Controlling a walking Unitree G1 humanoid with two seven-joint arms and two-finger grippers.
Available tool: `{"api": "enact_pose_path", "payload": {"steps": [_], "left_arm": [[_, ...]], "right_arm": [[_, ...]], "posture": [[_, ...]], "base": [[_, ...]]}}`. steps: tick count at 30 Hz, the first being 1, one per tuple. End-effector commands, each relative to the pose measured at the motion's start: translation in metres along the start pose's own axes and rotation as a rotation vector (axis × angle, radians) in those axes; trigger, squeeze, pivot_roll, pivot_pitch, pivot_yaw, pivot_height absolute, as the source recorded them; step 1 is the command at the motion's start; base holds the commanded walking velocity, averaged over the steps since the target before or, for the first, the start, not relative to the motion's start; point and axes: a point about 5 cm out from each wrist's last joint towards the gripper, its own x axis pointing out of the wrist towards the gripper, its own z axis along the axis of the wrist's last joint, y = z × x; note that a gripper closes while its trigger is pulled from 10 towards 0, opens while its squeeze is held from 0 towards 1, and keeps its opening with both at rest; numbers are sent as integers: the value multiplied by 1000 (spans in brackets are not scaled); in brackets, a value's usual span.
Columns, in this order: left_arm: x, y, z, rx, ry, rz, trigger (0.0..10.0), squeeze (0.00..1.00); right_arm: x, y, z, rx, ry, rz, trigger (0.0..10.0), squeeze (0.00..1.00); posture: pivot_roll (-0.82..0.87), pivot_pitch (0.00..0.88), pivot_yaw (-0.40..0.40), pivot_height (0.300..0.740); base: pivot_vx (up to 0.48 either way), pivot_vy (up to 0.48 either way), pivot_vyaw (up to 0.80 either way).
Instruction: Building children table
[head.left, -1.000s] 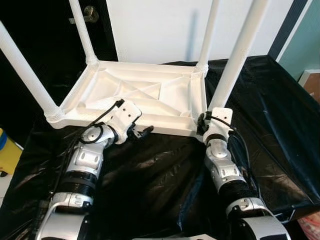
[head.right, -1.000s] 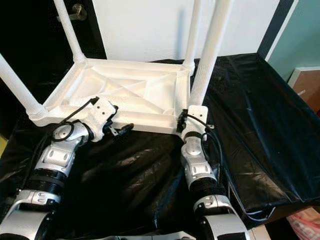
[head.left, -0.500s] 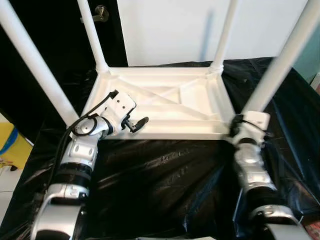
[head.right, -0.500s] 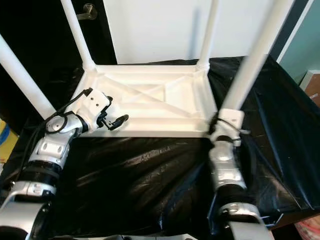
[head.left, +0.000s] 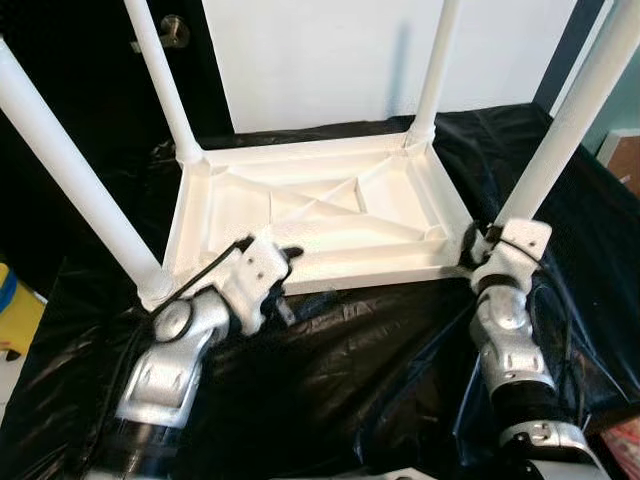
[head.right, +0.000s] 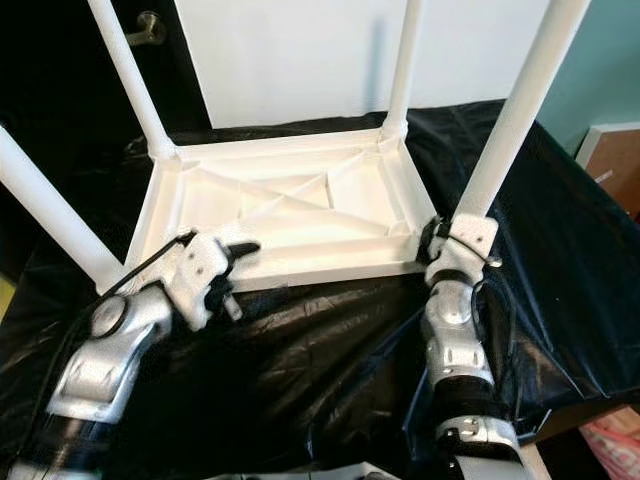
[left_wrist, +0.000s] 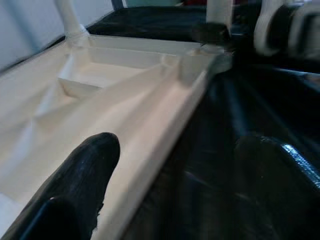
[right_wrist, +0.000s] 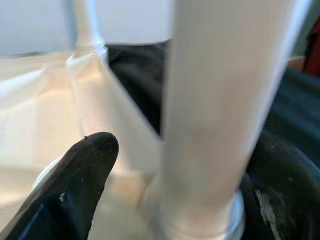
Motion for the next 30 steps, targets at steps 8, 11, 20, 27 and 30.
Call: {"api": "enact_pose_path", "payload": {"steps": [8, 11, 20, 27, 30], "left_arm": [[-87, 17, 15, -12, 132, 304, 10000, 0], [-114, 20, 12, 4, 241, 384, 10000, 0], [-173, 36, 9, 15, 518, 584, 10000, 0], [-210, 78, 16, 51, 588, 817, 10000, 0], [-217, 96, 9, 53, 594, 856, 10000, 0]], "right_arm": [[-14, -13, -12, -45, 67, 120, 10000, 0], [-18, -24, -13, -74, 75, 116, 10000, 0], [-27, -31, -15, -103, 91, 146, 10000, 0], [-48, -15, -20, -79, 116, 279, 10000, 0], [-56, -9, -22, -65, 137, 327, 10000, 0]], "posture": [[48, 83, -46, 740], [51, 88, -52, 740], [47, 99, -56, 740], [35, 97, -55, 740], [28, 92, -54, 740]], "base": [[0, 0, 0], [0, 0, 0], [0, 0, 0], [0, 0, 0], [0, 0, 0]]}}
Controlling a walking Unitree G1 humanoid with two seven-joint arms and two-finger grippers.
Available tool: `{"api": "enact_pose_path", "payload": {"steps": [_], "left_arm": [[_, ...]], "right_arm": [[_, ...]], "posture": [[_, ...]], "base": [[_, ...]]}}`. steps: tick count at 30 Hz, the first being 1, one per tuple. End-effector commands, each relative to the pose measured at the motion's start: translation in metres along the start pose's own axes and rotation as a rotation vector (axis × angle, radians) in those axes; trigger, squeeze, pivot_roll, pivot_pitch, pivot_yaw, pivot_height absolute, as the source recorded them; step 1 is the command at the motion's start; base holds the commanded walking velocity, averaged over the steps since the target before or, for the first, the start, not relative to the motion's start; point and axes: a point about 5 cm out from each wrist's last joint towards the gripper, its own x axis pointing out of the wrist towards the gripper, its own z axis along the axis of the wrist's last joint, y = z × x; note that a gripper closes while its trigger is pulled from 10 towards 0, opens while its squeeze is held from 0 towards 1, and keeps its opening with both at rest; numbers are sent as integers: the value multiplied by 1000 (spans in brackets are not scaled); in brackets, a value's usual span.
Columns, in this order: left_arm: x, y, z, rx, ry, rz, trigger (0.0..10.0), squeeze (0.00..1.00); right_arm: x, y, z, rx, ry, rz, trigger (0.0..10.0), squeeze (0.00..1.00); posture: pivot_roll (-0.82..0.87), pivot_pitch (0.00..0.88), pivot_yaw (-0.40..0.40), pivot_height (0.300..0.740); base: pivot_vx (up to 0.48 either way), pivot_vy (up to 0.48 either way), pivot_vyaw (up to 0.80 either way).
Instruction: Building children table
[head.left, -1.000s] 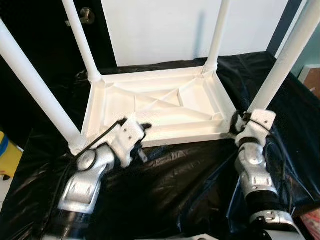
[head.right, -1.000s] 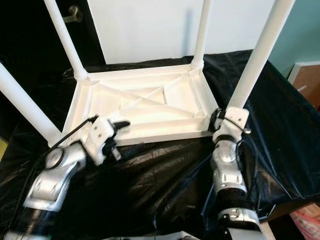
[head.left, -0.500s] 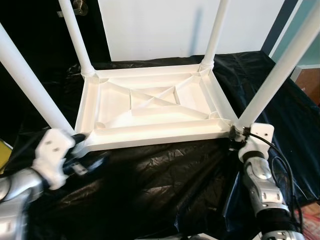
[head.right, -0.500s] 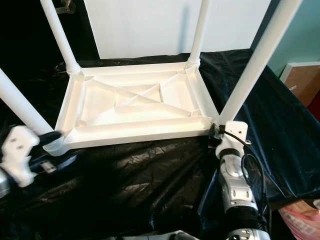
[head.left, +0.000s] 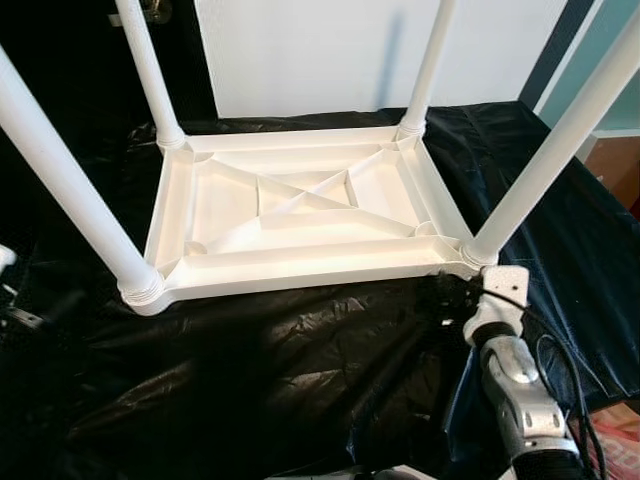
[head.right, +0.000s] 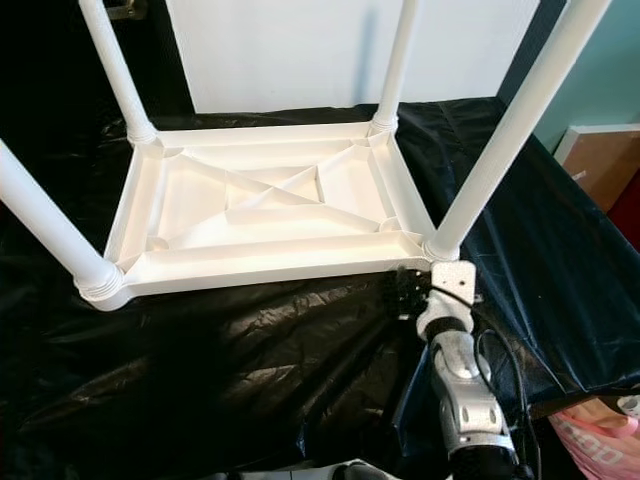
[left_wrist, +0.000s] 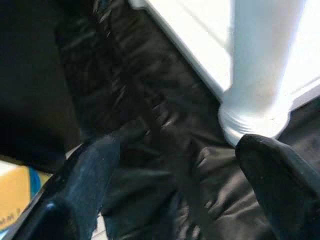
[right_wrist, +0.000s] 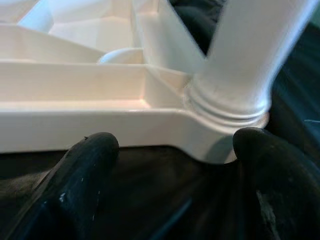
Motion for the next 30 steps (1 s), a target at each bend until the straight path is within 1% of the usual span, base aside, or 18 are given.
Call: {"api": "enact_pose_path", "payload": {"steps": [1, 2, 3, 4, 5, 7, 8, 10, 12, 17, 19, 20, 22, 23, 24, 28, 29, 30], "left_arm": [[3, 13, -4, 21, 14, 162, 10000, 0], [13, 21, -6, 20, 18, 180, 10000, 0], [13, 21, -6, 20, 18, 180, 10000, 0], [24, 27, -11, 3, 30, 192, 10000, 0], [24, 27, -11, 3, 30, 192, 10000, 0], [41, 36, -17, -32, 42, 213, 10000, 0], [41, 36, -17, -32, 42, 213, 10000, 0], [56, 46, -18, -58, 36, 252, 10000, 0], [56, 46, -18, -58, 36, 252, 10000, 0], [74, 60, -13, -60, 14, 335, 10000, 0], [85, 64, 0, -98, -62, 377, 10000, 0], [85, 64, 0, -98, -62, 377, 10000, 0], [93, 66, 15, -241, -192, 390, 10000, 0], [93, 66, 15, -241, -192, 390, 10000, 0], [97, 66, 22, -298, -242, 392, 10000, 0], [99, 66, 25, -327, -268, 392, 10000, 0], [108, 60, 38, -398, -346, 339, 10000, 0], [108, 60, 38, -398, -346, 339, 10000, 0]], "right_arm": [[-4, 4, -3, 18, 25, 29, 10000, 0], [-5, 9, -4, 28, 34, 64, 10000, 0], [-5, 9, -4, 28, 34, 64, 10000, 0], [-6, 15, -4, 38, 42, 110, 10000, 0], [-6, 15, -4, 38, 42, 110, 10000, 0], [-7, 24, -4, 55, 51, 180, 10000, 0], [-7, 24, -4, 55, 51, 180, 10000, 0], [-8, 33, -1, 70, 47, 249, 10000, 0], [-8, 33, -1, 70, 47, 249, 10000, 0], [-9, 45, 3, 85, 39, 354, 10000, 0], [-9, 49, 4, 80, 42, 392, 10000, 0], [-9, 49, 4, 80, 42, 392, 10000, 0], [-9, 52, 4, 71, 50, 413, 10000, 0], [-9, 52, 4, 71, 50, 413, 10000, 0], [-10, 54, 4, 63, 55, 426, 10000, 0], [-11, 55, 4, 57, 58, 436, 10000, 0], [-12, 57, 2, 55, 71, 445, 10000, 0], [-12, 57, 2, 55, 71, 445, 10000, 0]], "posture": [[28, 92, -54, 740], [22, 88, -51, 740], [22, 88, -51, 740], [14, 78, -48, 740], [14, 78, -48, 740], [8, 70, -46, 740], [8, 70, -46, 740], [-3, 60, -42, 740], [-3, 60, -42, 740], [-27, 42, -32, 740], [-33, 41, -37, 740], [-33, 41, -37, 740], [-39, 45, -41, 740], [-39, 45, -41, 740], [-49, 50, -42, 740], [-49, 50, -42, 740], [-69, 52, -44, 740], [-69, 52, -44, 740]], "base": [[0, 0, 0], [0, 0, 0], [0, 0, 0], [0, 0, 0], [0, 0, 0], [0, 0, 0], [0, 0, 0], [0, 0, 0], [0, 0, 0], [0, 0, 0], [0, 0, 0], [0, 0, 0], [0, 0, 0], [0, 0, 0], [0, 0, 0], [0, 0, 0], [0, 0, 0], [0, 0, 0]]}}
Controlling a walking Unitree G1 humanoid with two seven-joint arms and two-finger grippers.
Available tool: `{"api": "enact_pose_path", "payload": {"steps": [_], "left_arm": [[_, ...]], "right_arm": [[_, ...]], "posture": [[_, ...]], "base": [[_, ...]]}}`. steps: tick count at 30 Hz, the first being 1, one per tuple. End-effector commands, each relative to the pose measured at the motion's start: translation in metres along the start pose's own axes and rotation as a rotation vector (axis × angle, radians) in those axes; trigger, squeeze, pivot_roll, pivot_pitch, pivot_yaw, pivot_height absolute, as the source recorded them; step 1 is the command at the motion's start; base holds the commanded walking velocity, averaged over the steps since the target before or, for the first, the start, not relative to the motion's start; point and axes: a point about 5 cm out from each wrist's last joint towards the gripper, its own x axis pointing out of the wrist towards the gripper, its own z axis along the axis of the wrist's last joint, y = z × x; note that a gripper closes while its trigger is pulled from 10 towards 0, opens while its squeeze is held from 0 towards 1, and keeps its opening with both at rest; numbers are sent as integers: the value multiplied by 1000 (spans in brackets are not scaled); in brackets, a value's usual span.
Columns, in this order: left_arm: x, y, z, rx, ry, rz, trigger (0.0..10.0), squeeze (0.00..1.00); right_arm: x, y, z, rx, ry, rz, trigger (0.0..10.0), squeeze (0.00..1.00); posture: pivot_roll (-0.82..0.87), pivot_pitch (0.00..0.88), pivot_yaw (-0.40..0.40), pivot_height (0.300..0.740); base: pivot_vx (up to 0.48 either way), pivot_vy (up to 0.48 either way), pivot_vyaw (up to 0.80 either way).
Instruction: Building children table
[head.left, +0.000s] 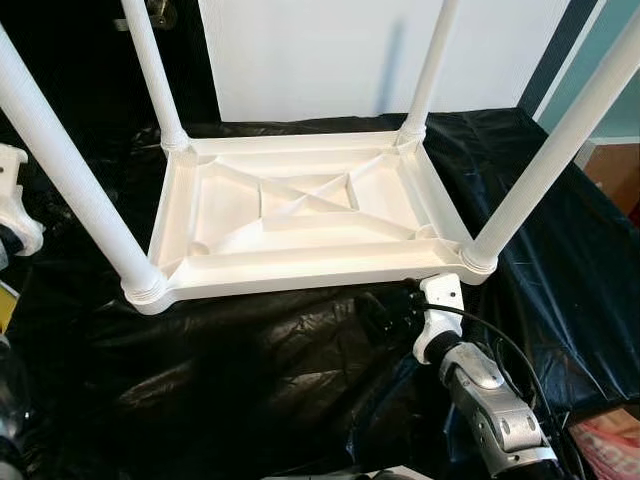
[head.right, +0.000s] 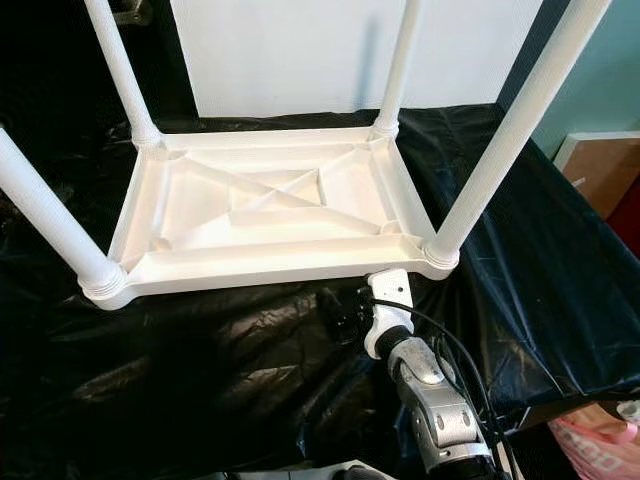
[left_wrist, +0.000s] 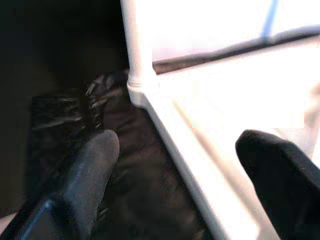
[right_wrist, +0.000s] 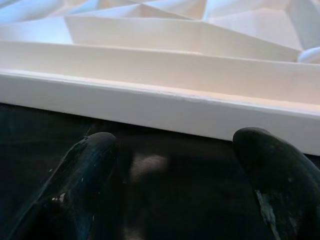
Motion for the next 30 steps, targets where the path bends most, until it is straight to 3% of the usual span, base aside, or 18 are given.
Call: {"api": "enact_pose_path", "payload": {"steps": [1, 5, 6, 7, 9, 10, 12, 13, 15, 16, 18, 22, 25, 27, 30], "left_arm": [[1, 16, 1, -61, -45, 392, 10000, 0], [15, 3, 9, -112, -133, 270, 10000, 0], [21, -6, 11, -159, -180, 175, 10000, 0], [21, -6, 11, -159, -180, 175, 10000, 0], [28, -22, 13, -215, -255, -6, 10000, 0], [28, -22, 13, -215, -255, -6, 10000, 0], [31, -34, 13, -257, -302, -161, 10000, 0], [31, -34, 13, -257, -302, -161, 10000, 0], [32, -47, 11, -330, -342, -353, 10000, 0], [32, -47, 11, -330, -342, -353, 10000, 0], [31, -62, 11, -371, -385, -575, 10000, 0], [31, -72, 12, -366, -410, -685, 10000, 0], [29, -93, 17, -348, -482, -801, 10000, 0], [29, -93, 17, -348, -482, -801, 10000, 0], [22, -106, 21, -333, -525, -844, 10000, 0]], "right_arm": [[-2, 1, -3, -9, 22, 9, 10000, 0], [-2, 2, -4, -4, 31, -1, 10000, 0], [-1, 2, -5, -1, 39, -15, 10000, 0], [-1, 2, -5, -1, 39, -15, 10000, 0], [1, 3, -7, 11, 47, -36, 10000, 0], [1, 3, -7, 11, 47, -36, 10000, 0], [3, 4, -7, 20, 50, -49, 10000, 0], [3, 4, -7, 20, 50, -49, 10000, 0], [6, 4, -7, 32, 50, -67, 10000, 0], [6, 4, -7, 32, 50, -67, 10000, 0], [9, 3, -7, 44, 51, -90, 10000, 0], [12, 2, -7, 45, 49, -106, 10000, 0], [24, -1, -1, 44, 22, -136, 10000, 0], [24, -1, -1, 44, 22, -136, 10000, 0], [33, -1, 4, 41, 6, -138, 10000, 0]], "posture": [[-69, 52, -44, 740], [-82, 59, -41, 740], [-87, 64, -39, 740], [-87, 64, -39, 740], [-92, 77, -36, 740], [-92, 77, -36, 740], [-95, 88, -34, 740], [-95, 88, -34, 740], [-99, 107, -34, 740], [-99, 107, -34, 740], [-95, 129, -34, 740], [-94, 136, -33, 740], [-93, 148, -30, 740], [-93, 148, -30, 740], [-87, 151, -32, 740]], "base": [[0, 0, 0], [0, 0, 0], [0, 0, 0], [0, 0, 0], [0, 0, 0], [0, 0, 0], [0, 0, 0], [0, 0, 0], [0, 0, 0], [0, 0, 0], [0, 0, 0], [0, 0, 0], [0, 0, 0], [0, 0, 0], [0, 0, 0]]}}
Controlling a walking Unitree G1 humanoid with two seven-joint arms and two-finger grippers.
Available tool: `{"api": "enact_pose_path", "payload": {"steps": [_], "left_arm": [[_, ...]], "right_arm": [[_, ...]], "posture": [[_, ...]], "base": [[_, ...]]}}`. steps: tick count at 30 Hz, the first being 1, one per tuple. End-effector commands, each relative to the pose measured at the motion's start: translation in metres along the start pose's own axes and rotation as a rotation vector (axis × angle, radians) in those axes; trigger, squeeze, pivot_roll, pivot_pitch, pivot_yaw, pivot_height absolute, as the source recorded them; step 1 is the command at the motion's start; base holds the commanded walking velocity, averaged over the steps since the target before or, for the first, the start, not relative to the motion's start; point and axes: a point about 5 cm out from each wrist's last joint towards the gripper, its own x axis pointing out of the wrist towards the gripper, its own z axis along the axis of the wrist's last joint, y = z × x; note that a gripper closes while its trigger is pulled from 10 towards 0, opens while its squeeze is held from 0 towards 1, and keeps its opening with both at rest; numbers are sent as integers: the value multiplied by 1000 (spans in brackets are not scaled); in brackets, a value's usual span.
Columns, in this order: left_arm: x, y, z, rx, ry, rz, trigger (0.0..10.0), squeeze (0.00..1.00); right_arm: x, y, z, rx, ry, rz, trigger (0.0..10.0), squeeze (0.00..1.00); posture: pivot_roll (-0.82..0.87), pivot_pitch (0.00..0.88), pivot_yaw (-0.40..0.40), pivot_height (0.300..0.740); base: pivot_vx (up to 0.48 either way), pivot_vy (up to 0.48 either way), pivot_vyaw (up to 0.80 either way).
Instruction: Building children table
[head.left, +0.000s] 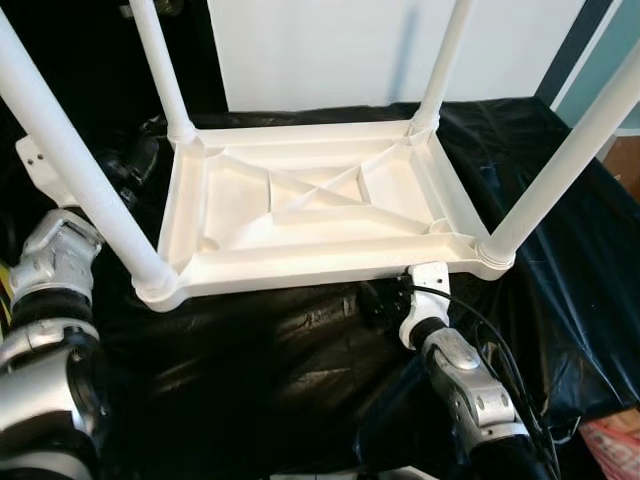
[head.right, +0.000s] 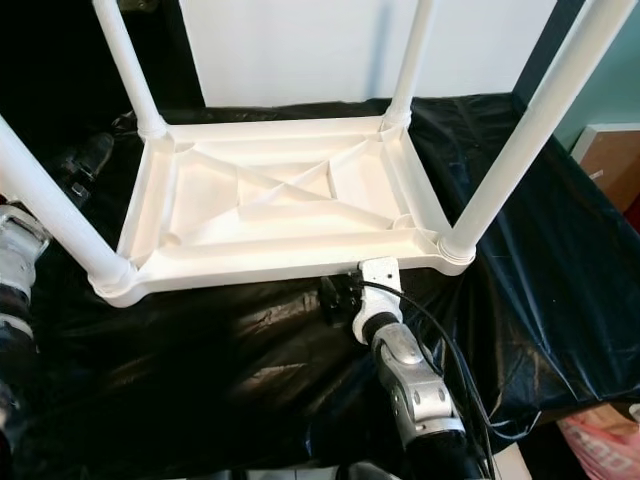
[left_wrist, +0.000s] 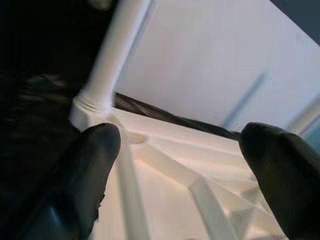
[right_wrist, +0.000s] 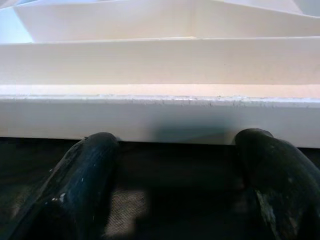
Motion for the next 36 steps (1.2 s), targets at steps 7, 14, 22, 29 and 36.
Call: {"api": "enact_pose_path", "payload": {"steps": [7, 14, 22, 29, 36], "left_arm": [[-33, -77, -1, -14, -51, -936, 10000, 0], [-61, -135, -7, -128, -129, -1029, 10000, 0], [-82, -197, -18, -309, -167, -1129, 10000, 0], [-87, -233, -33, -358, -137, -1121, 10000, 0], [-74, -263, -67, -245, -48, -1006, 10000, 0]], "right_arm": [[17, 0, 7, -18, -22, 20, 10000, 0], [28, -6, 9, -30, -18, 15, 10000, 0], [29, 1, 0, -36, -2, 34, 10000, 0], [40, 2, 2, -31, -17, 19, 10000, 0], [59, 7, 13, -2, -33, 4, 10000, 0]], "posture": [[-63, 154, -44, 740], [-17, 149, -63, 740], [-3, 143, -72, 740], [-10, 136, -55, 740], [-10, 133, -45, 740]], "base": [[0, 0, 0], [0, 0, 0], [0, 0, 0], [0, 0, 0], [0, 0, 0]]}}
